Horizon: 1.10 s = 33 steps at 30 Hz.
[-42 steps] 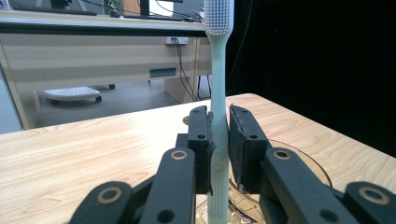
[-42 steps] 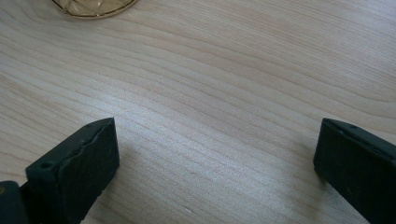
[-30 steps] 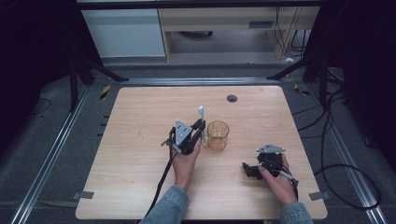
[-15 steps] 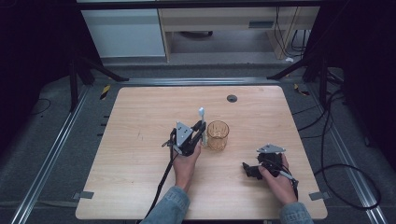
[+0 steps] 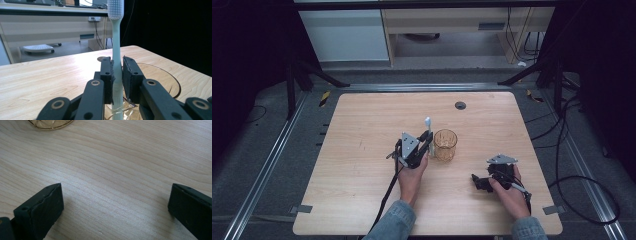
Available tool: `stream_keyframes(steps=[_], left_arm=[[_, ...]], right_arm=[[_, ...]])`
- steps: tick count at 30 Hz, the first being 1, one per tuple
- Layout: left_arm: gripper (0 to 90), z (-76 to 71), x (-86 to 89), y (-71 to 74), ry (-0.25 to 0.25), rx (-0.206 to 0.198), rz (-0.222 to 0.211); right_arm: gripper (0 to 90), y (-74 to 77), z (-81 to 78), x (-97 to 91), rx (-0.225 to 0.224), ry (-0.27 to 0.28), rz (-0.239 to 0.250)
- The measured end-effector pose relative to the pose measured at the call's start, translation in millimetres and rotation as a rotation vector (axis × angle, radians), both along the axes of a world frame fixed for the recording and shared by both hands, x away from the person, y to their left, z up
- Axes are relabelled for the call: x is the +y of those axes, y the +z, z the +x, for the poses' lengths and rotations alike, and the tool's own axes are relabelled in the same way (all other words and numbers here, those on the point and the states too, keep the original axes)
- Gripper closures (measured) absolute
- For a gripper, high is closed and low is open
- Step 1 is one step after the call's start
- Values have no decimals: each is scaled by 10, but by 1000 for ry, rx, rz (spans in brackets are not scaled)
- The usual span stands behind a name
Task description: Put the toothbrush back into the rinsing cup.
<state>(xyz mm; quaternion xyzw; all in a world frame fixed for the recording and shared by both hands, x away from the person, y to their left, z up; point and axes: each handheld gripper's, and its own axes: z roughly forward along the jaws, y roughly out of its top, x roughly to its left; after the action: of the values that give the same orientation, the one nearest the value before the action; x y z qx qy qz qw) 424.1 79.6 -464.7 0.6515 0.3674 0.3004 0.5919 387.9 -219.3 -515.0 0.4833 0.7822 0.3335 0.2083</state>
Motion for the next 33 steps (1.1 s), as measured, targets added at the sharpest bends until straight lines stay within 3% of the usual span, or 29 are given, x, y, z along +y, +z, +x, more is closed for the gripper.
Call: stream_keyframes(steps=[7,33], left_arm=[[782,-17,-2,4,7,-20,21],[780,-23,24,-14,8,18,40]], right_arm=[[5,2,-1,2,3,-1,3],[5,-1,1,1,-1,0,0]])
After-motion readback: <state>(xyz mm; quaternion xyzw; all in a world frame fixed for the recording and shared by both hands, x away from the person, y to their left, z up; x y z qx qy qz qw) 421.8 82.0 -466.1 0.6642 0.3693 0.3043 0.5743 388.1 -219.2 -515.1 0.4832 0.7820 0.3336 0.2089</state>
